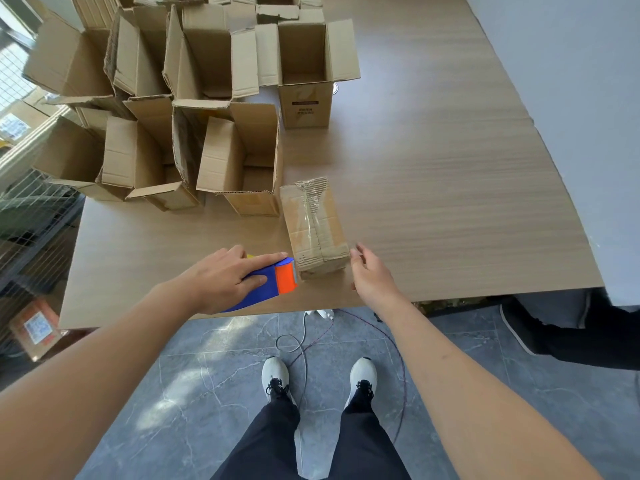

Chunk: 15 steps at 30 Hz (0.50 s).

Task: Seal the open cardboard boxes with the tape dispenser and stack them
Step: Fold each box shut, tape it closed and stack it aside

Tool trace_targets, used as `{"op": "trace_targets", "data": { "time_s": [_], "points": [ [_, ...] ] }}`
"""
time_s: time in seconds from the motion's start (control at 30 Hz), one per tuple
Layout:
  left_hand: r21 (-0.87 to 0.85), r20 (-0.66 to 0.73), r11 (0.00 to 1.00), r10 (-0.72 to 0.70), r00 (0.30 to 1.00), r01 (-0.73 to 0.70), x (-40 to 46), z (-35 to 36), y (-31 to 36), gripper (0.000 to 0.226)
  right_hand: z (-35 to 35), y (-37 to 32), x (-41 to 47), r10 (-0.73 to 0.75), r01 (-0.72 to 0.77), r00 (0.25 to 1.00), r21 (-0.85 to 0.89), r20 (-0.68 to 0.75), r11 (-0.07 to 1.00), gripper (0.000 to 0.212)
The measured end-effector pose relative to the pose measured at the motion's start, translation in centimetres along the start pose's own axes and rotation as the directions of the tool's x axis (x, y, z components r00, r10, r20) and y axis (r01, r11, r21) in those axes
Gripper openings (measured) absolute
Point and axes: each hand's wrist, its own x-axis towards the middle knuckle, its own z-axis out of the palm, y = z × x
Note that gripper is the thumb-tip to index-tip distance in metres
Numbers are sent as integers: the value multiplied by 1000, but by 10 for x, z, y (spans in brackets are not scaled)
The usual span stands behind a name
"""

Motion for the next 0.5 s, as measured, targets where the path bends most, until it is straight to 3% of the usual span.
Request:
{"op": "trace_targets", "data": {
  "time_s": [0.07,0.13,0.17,0.23,0.33,0.4,0.5],
  "points": [
    [-12,-6,1000,3,1000,-3,-1,2,-3,56,4,-1,1,-16,13,999,-99,-33,995,58],
    [-27,-3,1000,-2,1000,2,-3,4,-5,56,6,-5,-5,-204,161,959,-213,-197,964,55],
    [-38,0,999,-7,1000,7,-4,4,-6,56,7,-9,-7,-346,270,905,-294,-249,917,55],
    [-68,8,998,-17,1000,18,-4,5,-6,55,14,-16,-6,-610,475,780,-502,-140,723,61],
    [-144,24,989,-29,999,32,-6,10,-7,55,30,-17,4,-696,589,697,-691,171,420,76],
    [-226,39,973,-40,998,48,-10,13,-9,56,35,-11,11,-678,565,704,-747,213,351,78],
    [-353,63,932,-62,996,80,-14,17,-14,56,34,-3,20,-707,565,679,-755,196,334,77]
  ]
}}
